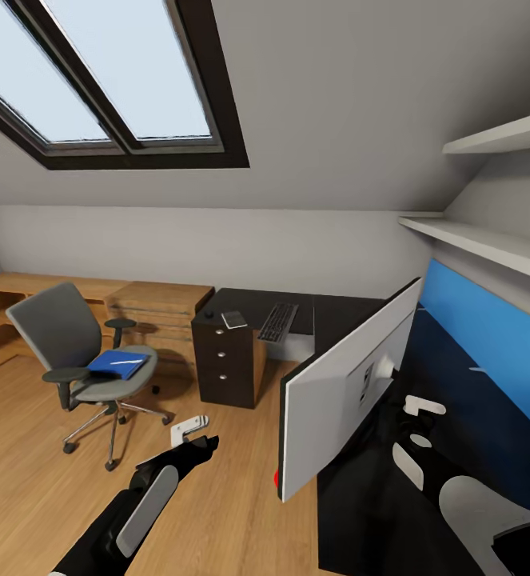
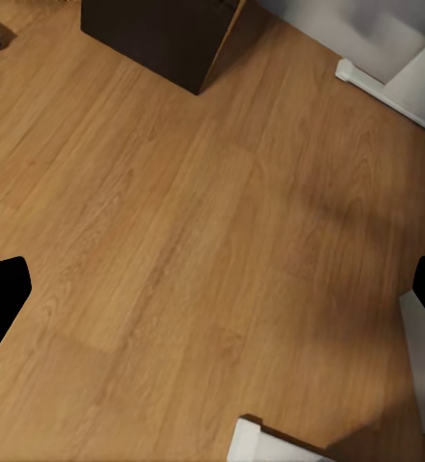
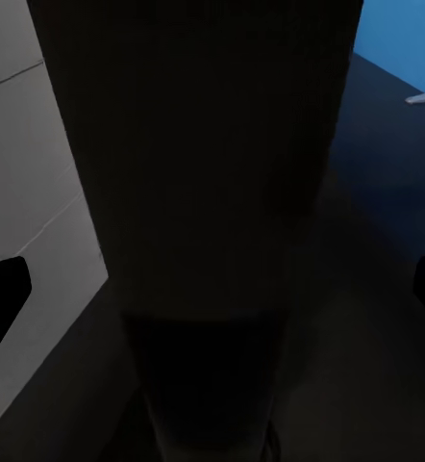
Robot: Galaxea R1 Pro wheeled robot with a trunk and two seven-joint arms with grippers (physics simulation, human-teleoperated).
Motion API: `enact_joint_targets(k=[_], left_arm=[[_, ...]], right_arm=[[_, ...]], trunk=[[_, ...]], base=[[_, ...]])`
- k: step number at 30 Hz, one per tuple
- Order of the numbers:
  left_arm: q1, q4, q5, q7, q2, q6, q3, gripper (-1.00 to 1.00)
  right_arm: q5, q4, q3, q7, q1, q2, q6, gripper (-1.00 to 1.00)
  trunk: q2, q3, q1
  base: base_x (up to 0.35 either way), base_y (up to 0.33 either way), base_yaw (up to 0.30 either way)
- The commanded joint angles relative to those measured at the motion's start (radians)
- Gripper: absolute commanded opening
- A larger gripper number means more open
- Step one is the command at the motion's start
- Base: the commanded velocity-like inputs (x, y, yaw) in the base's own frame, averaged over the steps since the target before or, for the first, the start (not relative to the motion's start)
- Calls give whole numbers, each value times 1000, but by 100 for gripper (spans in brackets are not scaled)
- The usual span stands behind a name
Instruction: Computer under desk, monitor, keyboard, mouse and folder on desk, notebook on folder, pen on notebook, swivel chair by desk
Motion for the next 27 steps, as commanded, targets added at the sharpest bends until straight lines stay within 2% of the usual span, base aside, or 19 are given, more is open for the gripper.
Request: enact_joint_targets(k=[1,27], left_arm=[[-1,-1,10,10,1,0,-3,100],[-1,3,10,9,-1,0,-7,100]], right_arm=[[-9,0,9,-5,-1,-1,-3,100],[-9,-1,9,-5,-1,-1,-3,100]], trunk=[[-1,-2,0],[-1,-2,0]], base=[[22,-9,0],[25,0,0]])
